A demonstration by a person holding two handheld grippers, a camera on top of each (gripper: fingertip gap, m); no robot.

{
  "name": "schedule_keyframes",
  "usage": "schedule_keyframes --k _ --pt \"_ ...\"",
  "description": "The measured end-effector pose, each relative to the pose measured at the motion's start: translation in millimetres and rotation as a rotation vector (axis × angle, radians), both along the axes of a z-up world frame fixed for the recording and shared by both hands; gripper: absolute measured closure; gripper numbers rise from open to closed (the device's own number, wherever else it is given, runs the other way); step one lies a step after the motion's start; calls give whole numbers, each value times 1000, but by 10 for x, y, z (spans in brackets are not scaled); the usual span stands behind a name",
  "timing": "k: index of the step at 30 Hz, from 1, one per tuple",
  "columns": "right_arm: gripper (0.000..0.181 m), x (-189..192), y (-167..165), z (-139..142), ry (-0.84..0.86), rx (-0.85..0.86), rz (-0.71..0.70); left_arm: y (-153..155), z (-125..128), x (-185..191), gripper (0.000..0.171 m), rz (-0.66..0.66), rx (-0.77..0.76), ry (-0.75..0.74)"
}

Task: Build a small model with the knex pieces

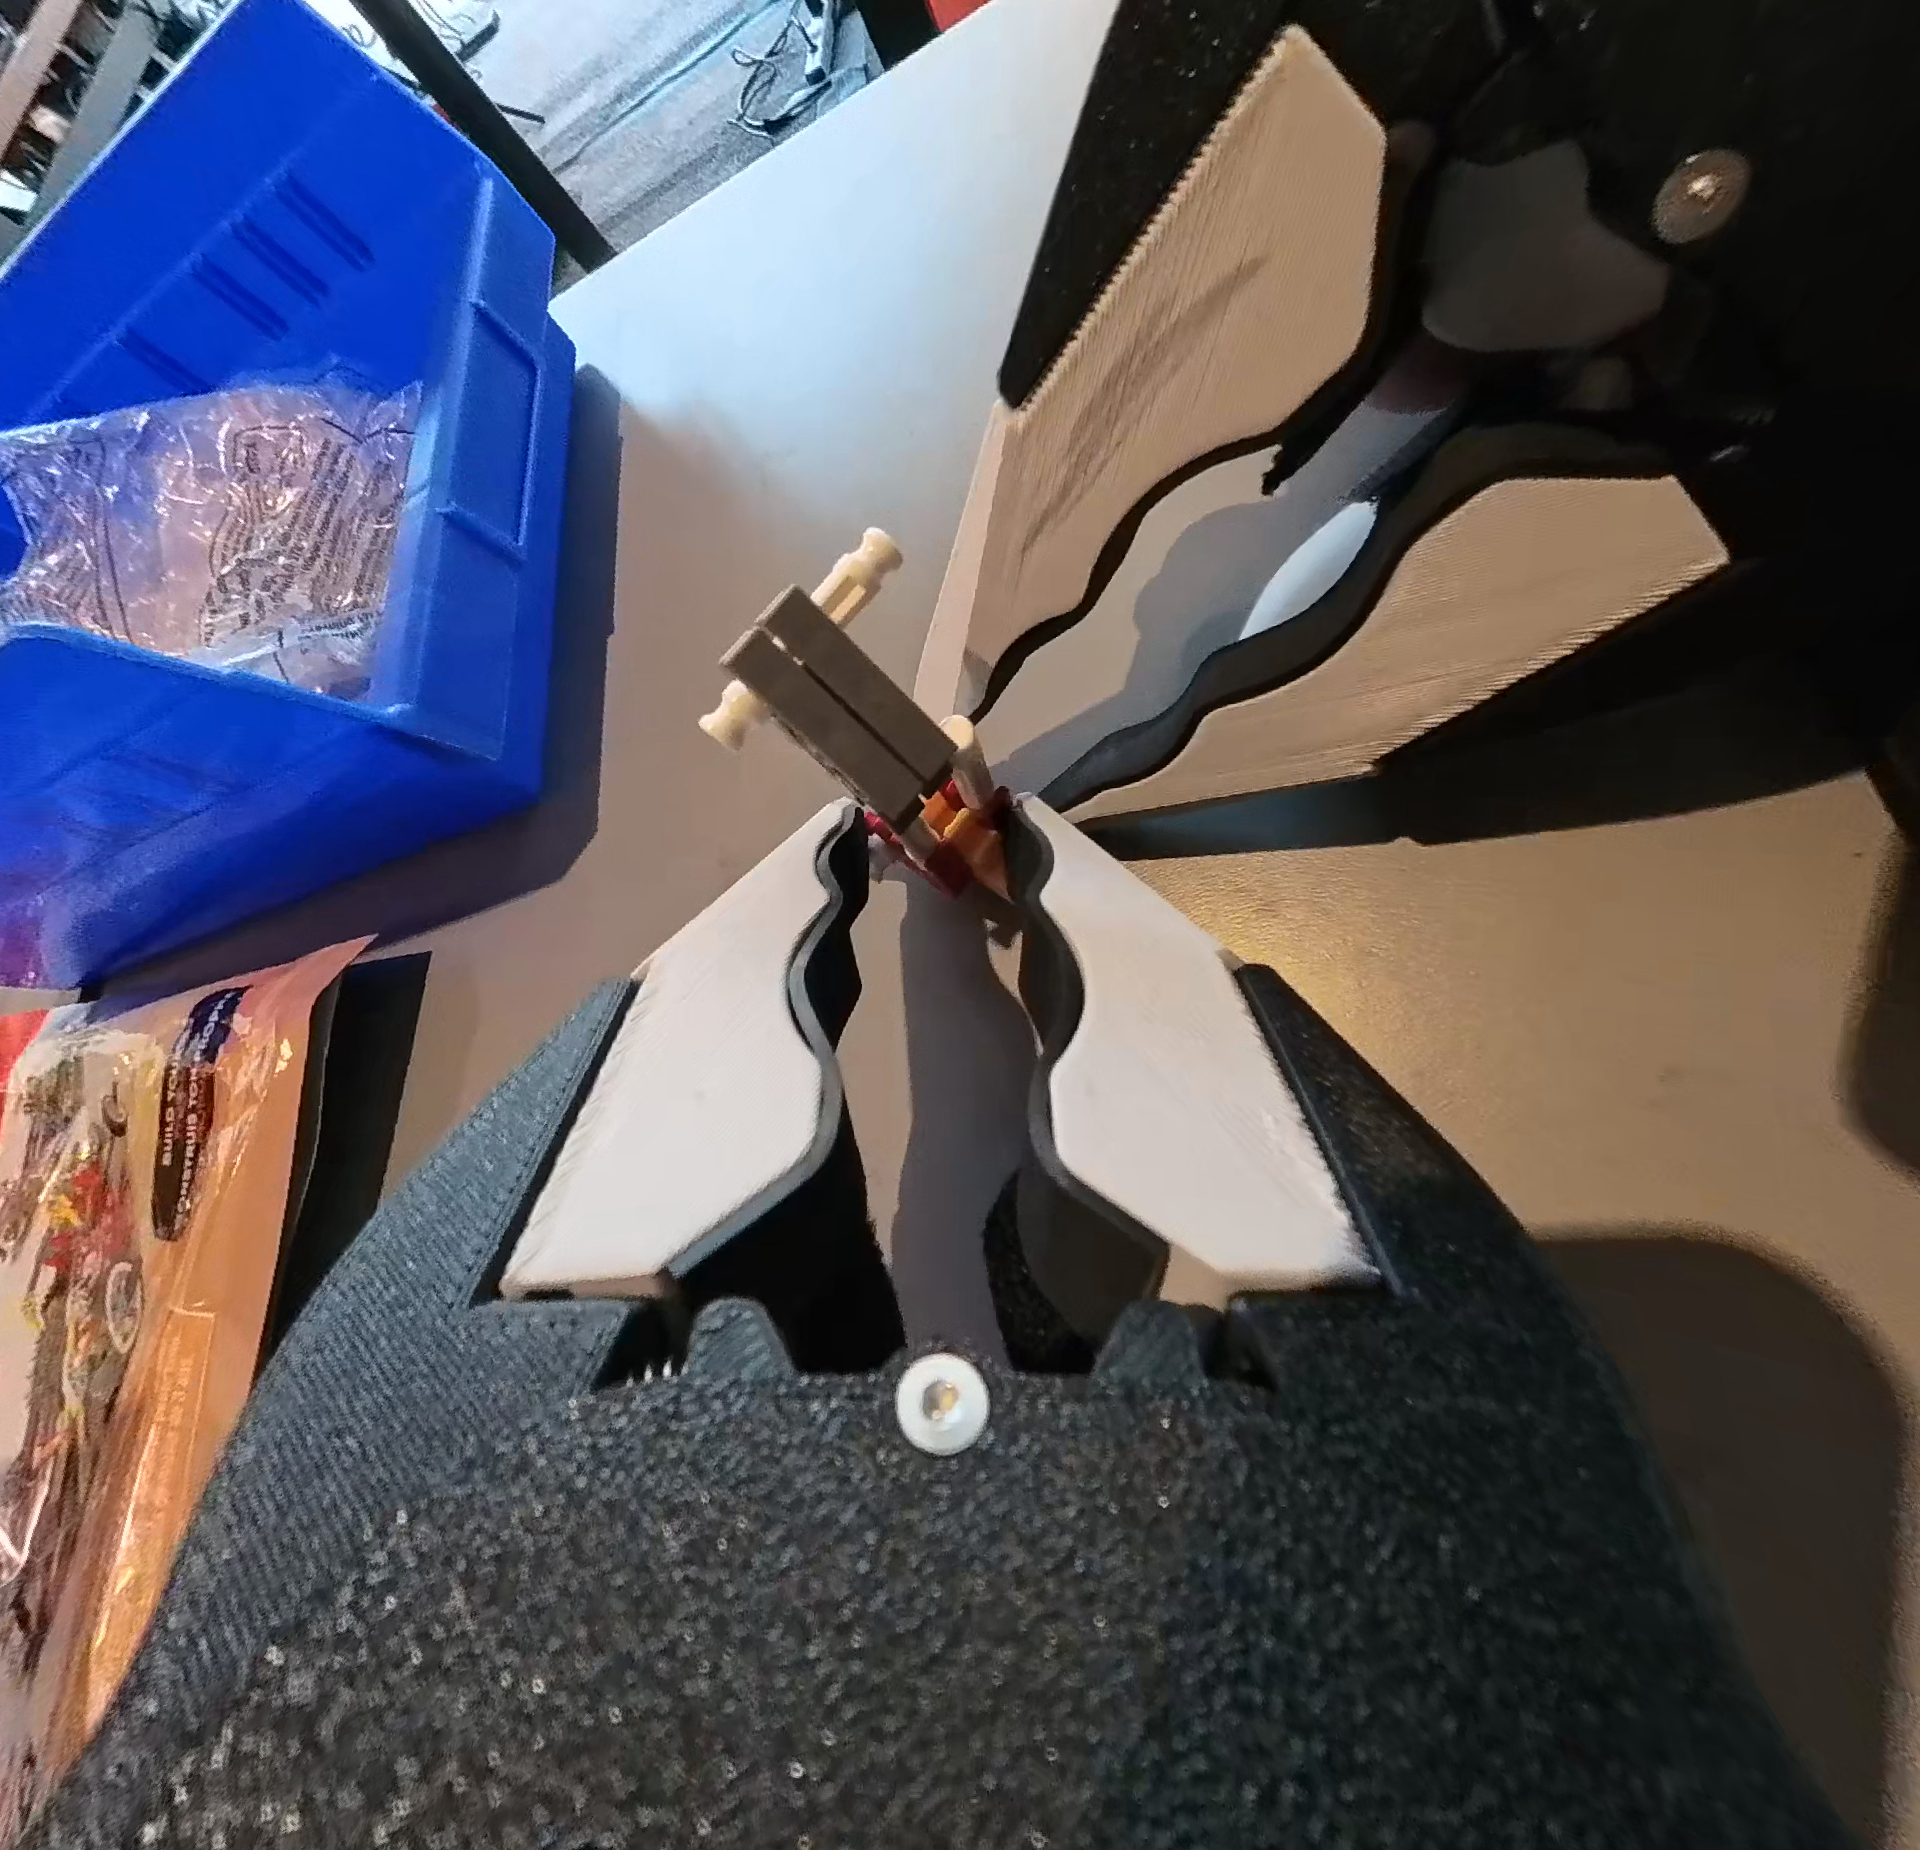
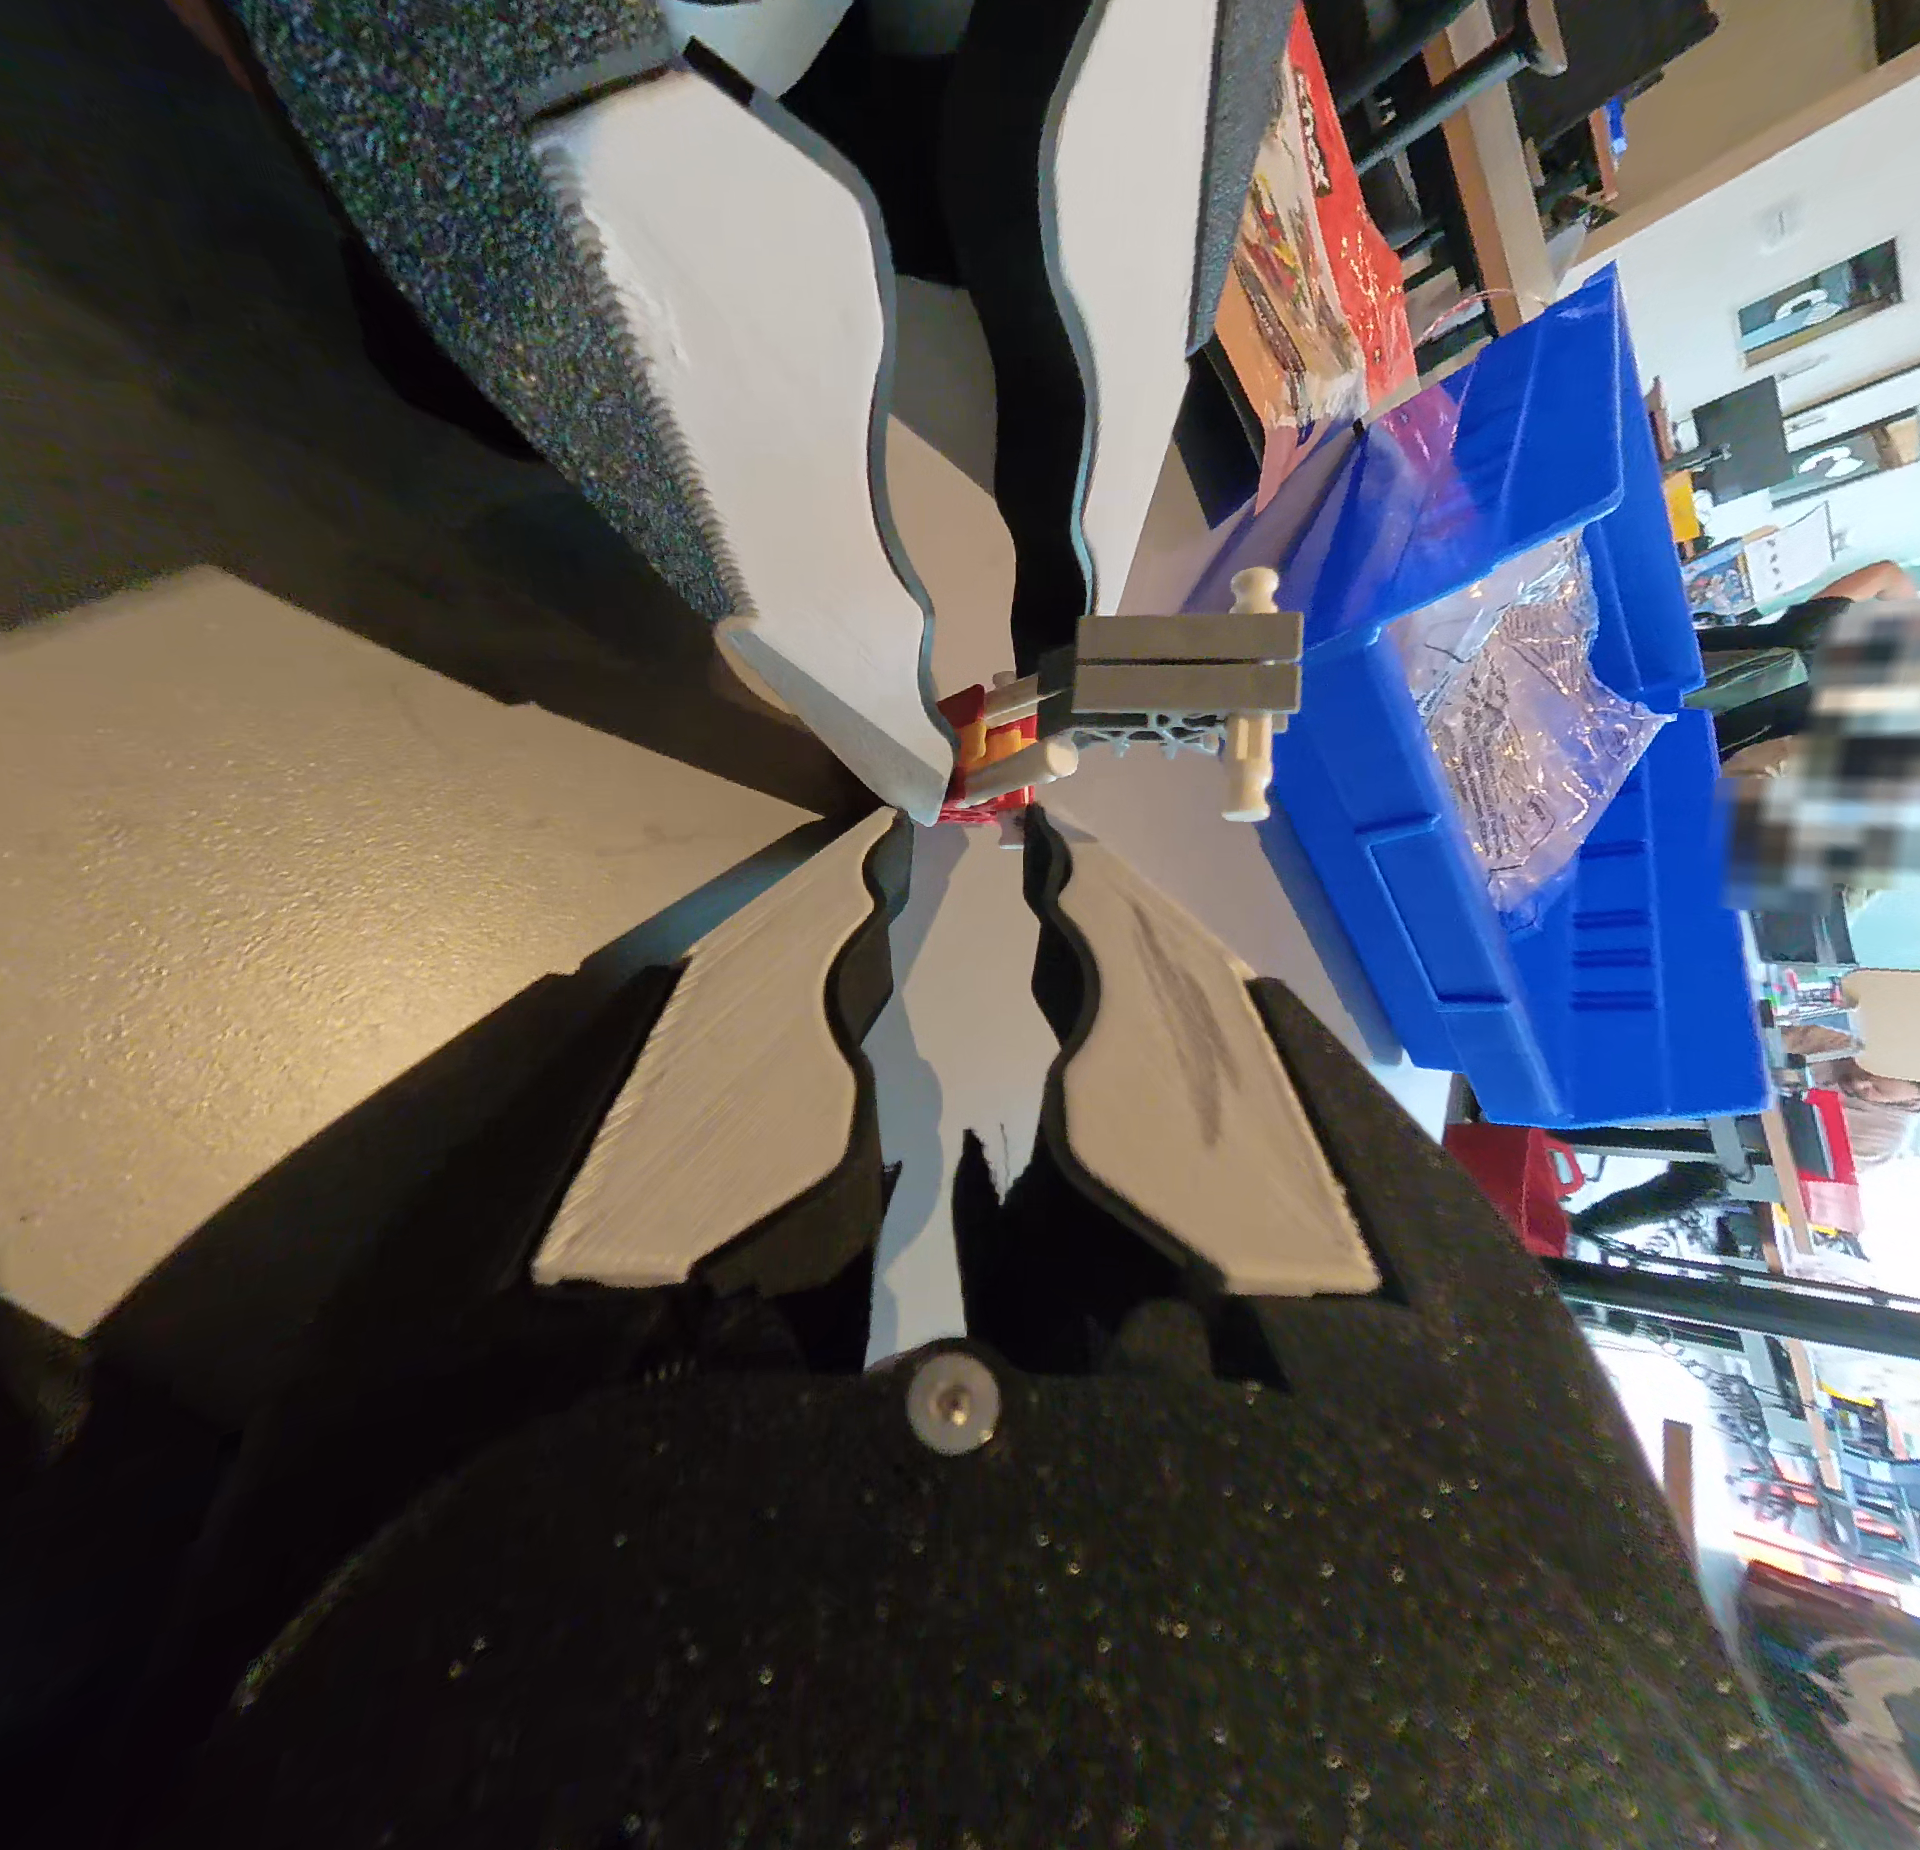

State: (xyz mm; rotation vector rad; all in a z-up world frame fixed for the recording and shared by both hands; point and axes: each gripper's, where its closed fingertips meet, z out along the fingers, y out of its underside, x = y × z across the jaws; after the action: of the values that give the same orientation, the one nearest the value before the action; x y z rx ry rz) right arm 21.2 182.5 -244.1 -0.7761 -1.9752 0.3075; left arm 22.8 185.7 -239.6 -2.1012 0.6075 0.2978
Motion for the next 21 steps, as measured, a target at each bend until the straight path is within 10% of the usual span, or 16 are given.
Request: schedule_keyframes --k 21 --pt "168 6 124 -23 -74 -206 -38 155 18 -1 151 -4 -7 -75"
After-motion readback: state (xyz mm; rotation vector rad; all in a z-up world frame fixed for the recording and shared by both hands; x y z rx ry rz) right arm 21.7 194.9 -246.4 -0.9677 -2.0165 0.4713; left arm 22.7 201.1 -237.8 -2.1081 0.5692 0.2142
